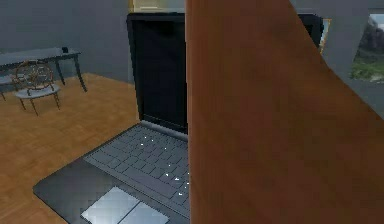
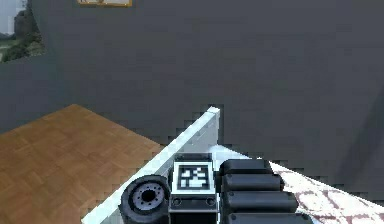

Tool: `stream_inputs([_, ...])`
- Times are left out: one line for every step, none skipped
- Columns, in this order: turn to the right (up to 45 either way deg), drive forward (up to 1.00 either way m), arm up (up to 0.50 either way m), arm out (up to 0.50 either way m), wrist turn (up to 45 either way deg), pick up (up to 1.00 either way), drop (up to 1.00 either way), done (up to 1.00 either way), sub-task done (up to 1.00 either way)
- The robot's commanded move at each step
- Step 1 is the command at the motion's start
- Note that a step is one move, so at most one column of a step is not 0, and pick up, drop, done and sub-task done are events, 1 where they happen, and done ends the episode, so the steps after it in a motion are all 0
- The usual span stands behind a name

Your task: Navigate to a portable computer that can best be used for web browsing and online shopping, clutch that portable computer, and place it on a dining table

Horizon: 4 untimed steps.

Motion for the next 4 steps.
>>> stream_inputs([45.0,0.00,0.00,0.00,0.0,0.00,0.00,0.00,0.00])
stream_inputs([45.0,0.00,0.00,0.00,0.0,0.00,0.00,0.00,0.00])
stream_inputs([-6.0,0.00,0.00,0.00,0.0,0.00,0.00,0.00,0.00])
stream_inputs([-45.0,0.00,0.00,0.00,0.0,0.00,0.00,0.00,0.00])
